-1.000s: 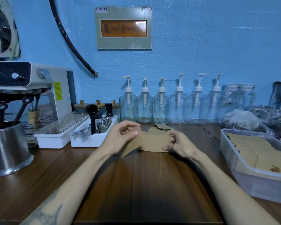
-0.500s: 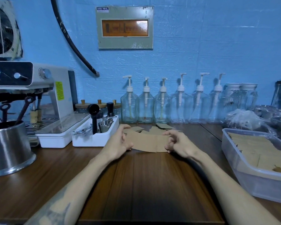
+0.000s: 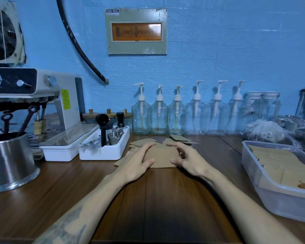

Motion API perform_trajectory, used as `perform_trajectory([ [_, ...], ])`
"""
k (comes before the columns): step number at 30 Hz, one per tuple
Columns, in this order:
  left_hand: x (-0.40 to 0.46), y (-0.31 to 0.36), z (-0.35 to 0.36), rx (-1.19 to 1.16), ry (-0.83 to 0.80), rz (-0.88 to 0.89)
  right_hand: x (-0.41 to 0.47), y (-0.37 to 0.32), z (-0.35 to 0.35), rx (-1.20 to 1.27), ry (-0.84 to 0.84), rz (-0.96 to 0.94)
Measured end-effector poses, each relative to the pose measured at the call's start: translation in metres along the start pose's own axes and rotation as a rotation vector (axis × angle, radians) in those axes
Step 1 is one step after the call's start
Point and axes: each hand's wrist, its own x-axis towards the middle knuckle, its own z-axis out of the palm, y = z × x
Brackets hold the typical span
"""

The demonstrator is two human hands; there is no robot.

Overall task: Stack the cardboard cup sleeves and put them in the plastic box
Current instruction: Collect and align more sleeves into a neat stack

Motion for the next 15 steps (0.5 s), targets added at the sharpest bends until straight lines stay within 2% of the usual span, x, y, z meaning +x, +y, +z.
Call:
perform_trajectory([
  [4,-0.002,0.008,0.003,0.027,0.007,0.02,0.0,-0.003,0.001,0.003,-0.01,-0.032],
  [10,0.006,-0.007,-0.003,-0.078,0.087,-0.015,0.0,-0.004,-0.003,0.006,0.046,0.002],
  [15,0.007,-0.022,-0.011,0.053,0.125,-0.099,0.0,0.001,-0.009,-0.005,0.074,0.033],
])
